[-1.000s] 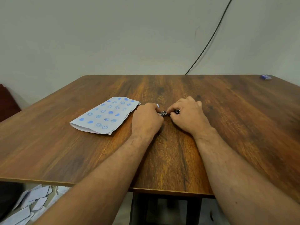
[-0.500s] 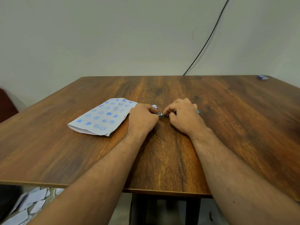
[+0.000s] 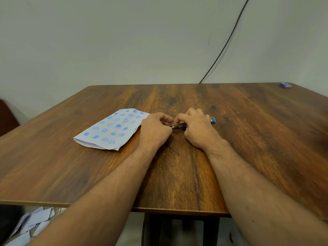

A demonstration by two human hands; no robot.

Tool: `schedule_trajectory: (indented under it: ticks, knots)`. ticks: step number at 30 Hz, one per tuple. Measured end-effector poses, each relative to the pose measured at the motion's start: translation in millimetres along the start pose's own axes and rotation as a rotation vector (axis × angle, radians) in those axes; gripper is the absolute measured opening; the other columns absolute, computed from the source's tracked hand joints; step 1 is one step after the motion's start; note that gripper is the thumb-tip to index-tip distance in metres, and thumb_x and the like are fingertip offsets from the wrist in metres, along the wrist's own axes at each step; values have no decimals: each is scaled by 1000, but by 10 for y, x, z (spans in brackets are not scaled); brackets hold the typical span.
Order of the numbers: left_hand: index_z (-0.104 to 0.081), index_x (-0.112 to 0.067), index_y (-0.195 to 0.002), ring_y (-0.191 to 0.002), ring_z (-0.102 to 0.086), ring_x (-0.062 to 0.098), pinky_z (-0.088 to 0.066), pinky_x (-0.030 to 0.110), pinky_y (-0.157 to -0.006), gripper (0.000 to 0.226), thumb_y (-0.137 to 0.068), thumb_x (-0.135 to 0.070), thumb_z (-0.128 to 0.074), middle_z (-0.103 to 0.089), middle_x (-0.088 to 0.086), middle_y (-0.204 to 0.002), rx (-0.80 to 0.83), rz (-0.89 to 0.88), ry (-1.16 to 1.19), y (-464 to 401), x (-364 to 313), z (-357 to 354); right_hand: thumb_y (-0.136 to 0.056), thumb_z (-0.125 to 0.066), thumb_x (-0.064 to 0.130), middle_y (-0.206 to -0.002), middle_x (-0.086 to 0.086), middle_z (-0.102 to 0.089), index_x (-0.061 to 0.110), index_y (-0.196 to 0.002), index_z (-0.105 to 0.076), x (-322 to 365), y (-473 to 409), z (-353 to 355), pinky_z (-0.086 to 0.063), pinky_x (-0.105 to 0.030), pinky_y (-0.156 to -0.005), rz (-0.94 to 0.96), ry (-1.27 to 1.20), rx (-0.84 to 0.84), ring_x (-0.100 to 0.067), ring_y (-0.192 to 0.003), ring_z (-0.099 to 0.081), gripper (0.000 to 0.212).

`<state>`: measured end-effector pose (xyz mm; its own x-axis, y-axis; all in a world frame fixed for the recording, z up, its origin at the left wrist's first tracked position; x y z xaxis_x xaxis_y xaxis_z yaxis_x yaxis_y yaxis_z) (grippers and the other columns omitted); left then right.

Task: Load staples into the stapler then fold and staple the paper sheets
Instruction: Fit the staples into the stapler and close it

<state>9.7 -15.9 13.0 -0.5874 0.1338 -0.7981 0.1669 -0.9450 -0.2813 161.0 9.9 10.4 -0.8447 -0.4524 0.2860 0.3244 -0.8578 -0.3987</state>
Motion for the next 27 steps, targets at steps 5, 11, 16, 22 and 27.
schedule_trajectory:
  ticks: [5, 11, 16, 22, 27]
  knots:
    - [-71, -21, -102, -82, -69, 4, -46, 12, -63, 30, -77, -4, -75, -74, -7, -88, 1, 2, 61, 11, -2, -11, -88, -54, 4, -101, 7, -45, 39, -104, -64, 32, -8, -4, -34, -39, -90, 25, 2, 26, -17, -101, -38, 40]
    - [-71, -22, -99, -80, -71, 4, -47, 11, -60, 32, -75, 0, -73, -76, -7, -85, 13, 15, 71, 4, 2, -6, -88, -51, 0, -100, 5, -45, 37, -107, -67, 27, -6, 4, -37, -36, -89, 57, -49, 45, -16, -99, -38, 44]
    - [-71, -21, -102, -82, -68, 3, -45, 11, -64, 32, -77, 0, -74, -74, -7, -89, -8, 28, 46, 3, 2, -21, -89, -54, -2, -102, 4, -57, 27, -105, -67, -25, 20, 66, -46, -26, -86, -83, -313, -133, -10, -97, -56, 36]
    - [-74, -22, -101, -83, -68, 2, -45, 12, -68, 31, -79, 0, -74, -75, -8, -90, -34, 45, 35, -15, 29, -28, -87, -73, 10, -93, 10, -69, 24, -106, -72, -88, 0, 92, -51, -22, -84, -242, -425, -219, -4, -90, -64, 23]
    - [-75, -24, -99, -82, -69, -2, -48, 12, -75, 31, -79, 0, -76, -76, -11, -87, -50, 67, 59, -38, 48, -18, -81, -79, 14, -86, 11, -71, 21, -94, -79, -42, -13, 96, -47, -14, -79, -199, -397, -176, -3, -85, -63, 15]
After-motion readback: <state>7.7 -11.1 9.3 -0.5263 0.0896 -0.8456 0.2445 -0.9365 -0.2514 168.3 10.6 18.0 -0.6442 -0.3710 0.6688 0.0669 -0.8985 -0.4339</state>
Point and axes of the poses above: each hand's wrist, its own y-axis away from the middle knuckle, its own z-axis out of the back of the hand, x = y × z, the point moved 1 cm from there along -y, towards the middle knuckle
